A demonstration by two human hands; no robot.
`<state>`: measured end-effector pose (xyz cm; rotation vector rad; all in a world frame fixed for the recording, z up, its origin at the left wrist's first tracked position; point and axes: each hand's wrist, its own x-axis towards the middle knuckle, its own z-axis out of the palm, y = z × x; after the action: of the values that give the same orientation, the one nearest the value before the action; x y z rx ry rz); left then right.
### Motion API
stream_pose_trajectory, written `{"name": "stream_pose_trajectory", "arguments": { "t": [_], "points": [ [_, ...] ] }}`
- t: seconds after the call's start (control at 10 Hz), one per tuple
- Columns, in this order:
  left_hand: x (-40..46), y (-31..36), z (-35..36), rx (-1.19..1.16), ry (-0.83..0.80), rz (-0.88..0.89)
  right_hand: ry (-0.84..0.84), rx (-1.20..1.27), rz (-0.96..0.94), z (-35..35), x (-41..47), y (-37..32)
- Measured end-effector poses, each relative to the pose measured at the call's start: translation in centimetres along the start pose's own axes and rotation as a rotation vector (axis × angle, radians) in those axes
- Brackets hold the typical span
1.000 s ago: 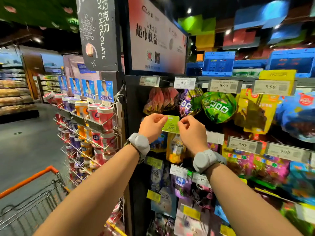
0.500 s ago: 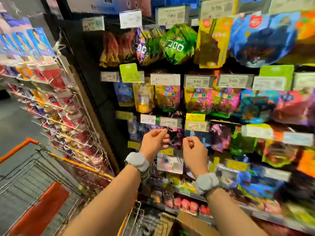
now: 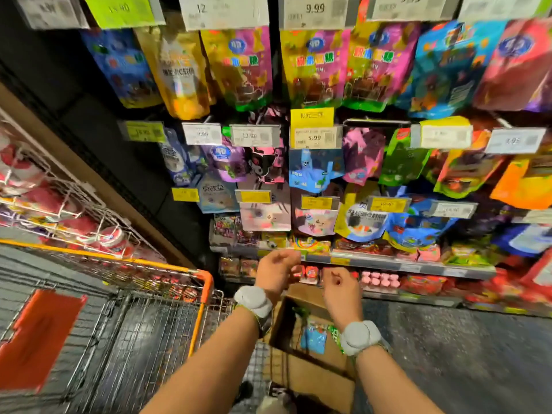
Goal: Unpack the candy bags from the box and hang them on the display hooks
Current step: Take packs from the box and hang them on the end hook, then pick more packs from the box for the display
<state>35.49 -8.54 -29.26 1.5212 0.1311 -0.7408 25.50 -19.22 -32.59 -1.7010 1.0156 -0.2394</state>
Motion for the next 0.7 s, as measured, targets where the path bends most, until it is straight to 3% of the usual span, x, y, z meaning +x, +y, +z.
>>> {"name": "stream_pose_trajectory", "arguments": {
  "t": [0.1,0.4,0.7],
  "points": [
    [2.8,-5.0,-0.6,0.022,0.015,-0.151,0.042,-0.08,0.186,1.8,0.6,4.4],
    [8.1,-15.0,-3.1,0.19,0.036,-0.421,0.13,-0.104,0.452,3.9,2.1,15.0],
    [14.0,-31.5,-2.6,0.363,0.04,-0.565,-0.092,-0.129,0.736,8.7,6.5,39.0]
  ]
}}
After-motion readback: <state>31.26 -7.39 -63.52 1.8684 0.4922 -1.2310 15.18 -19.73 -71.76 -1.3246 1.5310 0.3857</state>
